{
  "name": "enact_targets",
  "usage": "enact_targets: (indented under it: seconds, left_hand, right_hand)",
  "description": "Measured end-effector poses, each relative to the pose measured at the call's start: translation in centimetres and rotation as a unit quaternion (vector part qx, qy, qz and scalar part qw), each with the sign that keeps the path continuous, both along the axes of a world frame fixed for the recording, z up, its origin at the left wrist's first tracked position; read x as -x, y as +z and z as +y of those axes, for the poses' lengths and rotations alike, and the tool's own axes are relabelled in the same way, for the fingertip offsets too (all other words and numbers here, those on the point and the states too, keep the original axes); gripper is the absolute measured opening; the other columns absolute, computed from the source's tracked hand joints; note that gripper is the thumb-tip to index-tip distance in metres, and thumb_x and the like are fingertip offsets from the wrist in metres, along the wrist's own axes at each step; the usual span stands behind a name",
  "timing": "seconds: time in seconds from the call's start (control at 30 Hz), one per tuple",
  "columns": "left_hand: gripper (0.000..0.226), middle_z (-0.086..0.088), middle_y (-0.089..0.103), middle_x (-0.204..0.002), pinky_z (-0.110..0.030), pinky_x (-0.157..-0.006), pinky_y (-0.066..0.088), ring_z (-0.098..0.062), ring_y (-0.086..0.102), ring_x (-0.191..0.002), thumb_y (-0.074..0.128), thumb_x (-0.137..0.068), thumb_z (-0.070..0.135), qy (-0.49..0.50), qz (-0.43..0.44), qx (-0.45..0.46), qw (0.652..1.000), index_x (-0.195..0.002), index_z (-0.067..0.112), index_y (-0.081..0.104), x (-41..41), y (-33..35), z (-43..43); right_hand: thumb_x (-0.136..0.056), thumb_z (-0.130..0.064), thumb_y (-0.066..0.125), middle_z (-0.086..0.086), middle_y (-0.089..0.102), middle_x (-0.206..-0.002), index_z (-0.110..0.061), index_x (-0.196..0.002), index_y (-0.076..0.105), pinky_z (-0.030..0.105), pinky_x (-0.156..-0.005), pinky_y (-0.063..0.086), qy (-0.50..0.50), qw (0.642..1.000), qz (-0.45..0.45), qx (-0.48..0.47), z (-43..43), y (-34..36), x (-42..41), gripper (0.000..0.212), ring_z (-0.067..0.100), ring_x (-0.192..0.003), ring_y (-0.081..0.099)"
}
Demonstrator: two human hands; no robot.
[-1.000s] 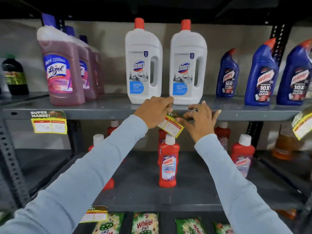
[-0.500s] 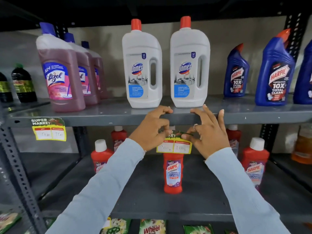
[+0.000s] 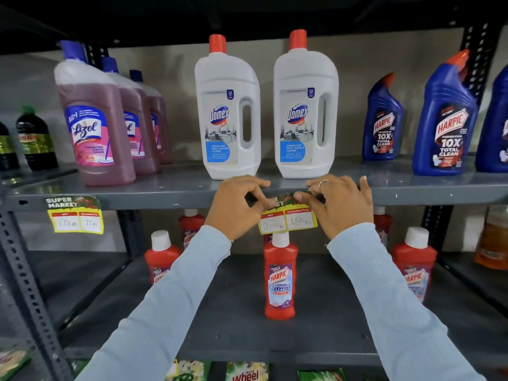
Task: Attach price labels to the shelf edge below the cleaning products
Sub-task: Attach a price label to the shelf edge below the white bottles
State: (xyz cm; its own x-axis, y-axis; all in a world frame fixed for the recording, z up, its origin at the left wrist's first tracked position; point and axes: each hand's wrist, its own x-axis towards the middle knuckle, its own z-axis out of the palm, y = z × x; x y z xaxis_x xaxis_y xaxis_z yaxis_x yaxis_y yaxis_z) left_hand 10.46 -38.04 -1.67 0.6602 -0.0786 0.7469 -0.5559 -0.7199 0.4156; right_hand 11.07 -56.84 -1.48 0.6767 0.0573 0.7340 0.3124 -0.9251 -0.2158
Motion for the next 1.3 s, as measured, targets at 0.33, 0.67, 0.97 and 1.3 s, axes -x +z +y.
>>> enact_targets:
  seconds: [0.33,0.67,0.97,1.3]
  left_hand:
    - [0.022,0.006,0.067,-0.102,-0.012,-0.066,0.040,-0.001,0.058,-0.081,0.070,-0.079,0.026,0.022,0.024,0.057,0.998,-0.068,0.015,0.054,0.0,-0.1,-0.9]
    - [0.030,0.003,0.069,-0.096,-0.023,-0.071,0.052,-0.013,0.062,-0.088,0.072,-0.076,0.026,0.044,-0.029,0.082,0.995,-0.078,0.022,0.042,-0.3,-0.6,-1.3]
    - [0.030,0.009,0.063,-0.089,-0.023,-0.076,0.050,-0.008,0.060,-0.083,0.072,-0.069,0.050,0.046,-0.024,0.080,0.995,-0.088,0.027,0.065,-0.3,-0.3,-1.8]
    - [0.023,0.007,0.062,-0.079,-0.040,-0.079,0.054,-0.014,0.059,-0.076,0.076,-0.067,0.040,0.152,-0.027,0.101,0.983,-0.076,0.022,0.064,0.2,0.2,-3.8]
  right_hand:
    - [-0.086,-0.051,0.046,0.003,0.068,-0.103,-0.021,-0.093,0.065,0.055,-0.112,0.012,-0.016,0.999,-0.036,-0.013,0.6,-1.1,0.1,0.037,0.025,-0.104,0.056]
    - [-0.075,-0.061,0.056,0.002,0.069,-0.069,-0.023,-0.054,0.054,0.051,-0.102,0.036,-0.014,0.994,-0.068,-0.080,0.7,-0.8,-0.4,0.044,0.015,-0.067,0.054]
    - [-0.073,-0.042,0.071,0.010,0.074,-0.089,-0.016,-0.094,0.070,0.050,-0.095,0.045,0.005,0.986,-0.062,-0.153,0.6,-0.4,-0.1,0.034,0.029,-0.086,0.063]
    - [-0.083,-0.035,0.062,0.007,0.073,-0.084,-0.018,-0.091,0.072,0.045,-0.100,0.040,0.030,0.991,-0.031,-0.131,-0.4,0.3,0.5,0.021,0.018,-0.073,0.051]
